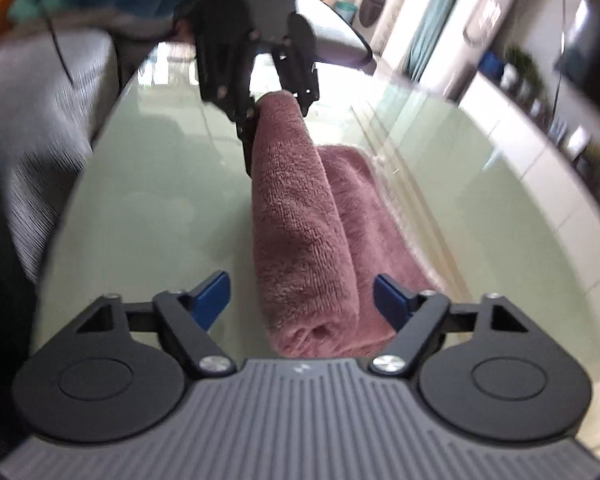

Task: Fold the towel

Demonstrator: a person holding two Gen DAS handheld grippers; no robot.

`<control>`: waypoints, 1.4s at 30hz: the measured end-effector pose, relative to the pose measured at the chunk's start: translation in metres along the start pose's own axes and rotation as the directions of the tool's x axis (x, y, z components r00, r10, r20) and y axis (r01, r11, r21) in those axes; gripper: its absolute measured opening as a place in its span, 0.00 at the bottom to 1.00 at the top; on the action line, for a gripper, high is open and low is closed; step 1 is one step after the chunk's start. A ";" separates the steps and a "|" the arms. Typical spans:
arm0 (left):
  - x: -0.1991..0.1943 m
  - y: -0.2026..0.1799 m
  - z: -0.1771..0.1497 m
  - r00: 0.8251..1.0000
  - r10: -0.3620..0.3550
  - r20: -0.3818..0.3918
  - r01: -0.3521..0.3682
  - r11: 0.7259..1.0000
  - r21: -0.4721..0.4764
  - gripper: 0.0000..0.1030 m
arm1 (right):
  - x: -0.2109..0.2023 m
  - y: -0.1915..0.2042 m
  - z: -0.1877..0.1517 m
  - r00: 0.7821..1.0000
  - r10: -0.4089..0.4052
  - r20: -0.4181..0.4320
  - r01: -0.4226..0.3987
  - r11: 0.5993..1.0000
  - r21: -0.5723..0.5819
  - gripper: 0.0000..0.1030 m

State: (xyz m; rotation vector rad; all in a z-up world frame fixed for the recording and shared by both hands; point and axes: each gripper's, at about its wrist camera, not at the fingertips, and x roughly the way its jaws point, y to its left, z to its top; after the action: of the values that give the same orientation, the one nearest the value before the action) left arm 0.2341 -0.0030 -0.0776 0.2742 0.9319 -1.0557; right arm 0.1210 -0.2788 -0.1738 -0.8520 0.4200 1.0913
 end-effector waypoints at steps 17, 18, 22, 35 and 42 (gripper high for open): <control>-0.033 -0.021 -0.004 0.997 -0.074 0.038 0.075 0.996 -0.039 0.46 | -0.006 -0.060 -0.036 0.902 0.428 0.058 -0.352 0.650 0.673 0.38; -0.039 -0.021 -0.005 0.997 -0.042 0.072 0.045 0.998 -0.037 0.47 | -0.004 -0.065 -0.040 0.894 0.443 0.073 -0.360 0.608 0.707 0.38; -0.067 -0.028 -0.012 0.978 0.062 0.198 -0.059 0.998 -0.024 0.54 | 0.005 -0.080 -0.055 0.865 0.489 0.114 -0.369 0.466 0.804 0.37; -0.040 -0.103 -0.024 0.979 0.103 0.174 -0.140 0.965 0.222 0.58 | 0.012 -0.098 -0.075 0.833 0.523 0.181 -0.330 0.208 0.921 0.36; -0.028 -0.080 -0.006 0.981 0.077 0.179 -0.092 0.993 0.074 0.58 | 0.018 -0.108 -0.074 0.833 0.519 0.191 -0.326 0.182 0.928 0.35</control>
State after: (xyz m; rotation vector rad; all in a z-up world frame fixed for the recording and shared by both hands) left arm 0.1589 -0.0223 -0.0419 0.2815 0.7135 -1.0234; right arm 0.2332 -0.3470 -0.1901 0.3318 1.3788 1.0146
